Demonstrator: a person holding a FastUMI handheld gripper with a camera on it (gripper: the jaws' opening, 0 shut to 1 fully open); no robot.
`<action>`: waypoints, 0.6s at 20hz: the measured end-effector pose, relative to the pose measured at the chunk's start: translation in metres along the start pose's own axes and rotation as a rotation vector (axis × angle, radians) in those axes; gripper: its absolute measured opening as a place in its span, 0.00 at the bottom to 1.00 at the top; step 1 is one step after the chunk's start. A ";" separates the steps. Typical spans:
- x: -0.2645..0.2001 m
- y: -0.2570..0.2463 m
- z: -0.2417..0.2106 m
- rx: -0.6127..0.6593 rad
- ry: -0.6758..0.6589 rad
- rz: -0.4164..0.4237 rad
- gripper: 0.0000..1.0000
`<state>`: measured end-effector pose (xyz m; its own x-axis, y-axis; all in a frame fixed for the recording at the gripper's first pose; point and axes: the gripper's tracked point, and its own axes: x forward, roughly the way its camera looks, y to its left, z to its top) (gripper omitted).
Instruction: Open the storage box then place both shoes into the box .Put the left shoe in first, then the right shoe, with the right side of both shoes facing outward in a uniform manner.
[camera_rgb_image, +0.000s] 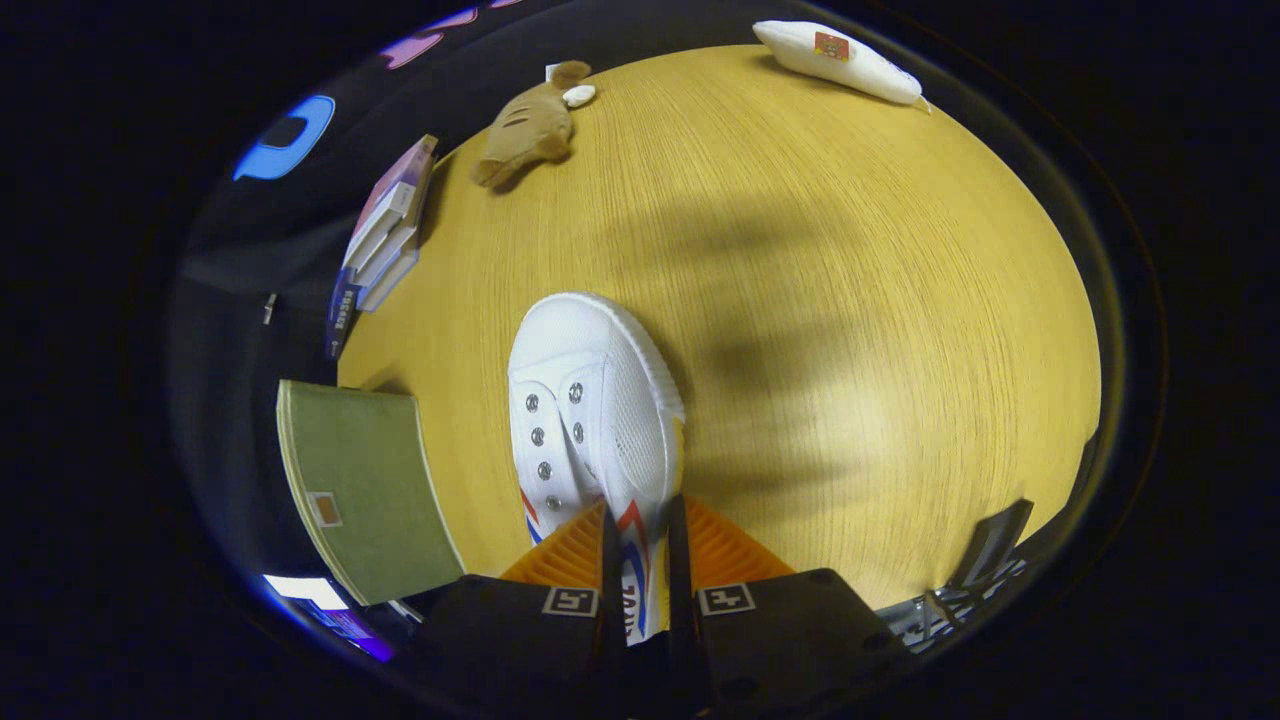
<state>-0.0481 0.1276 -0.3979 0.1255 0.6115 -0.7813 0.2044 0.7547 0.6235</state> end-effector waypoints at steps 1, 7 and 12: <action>-0.009 0.009 0.000 0.022 -0.010 0.022 0.21; -0.053 0.091 -0.003 0.039 -0.043 0.144 0.21; -0.081 0.175 -0.010 -0.020 -0.060 0.239 0.21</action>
<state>-0.0325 0.2124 -0.2254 0.2250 0.7584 -0.6117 0.1427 0.5954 0.7906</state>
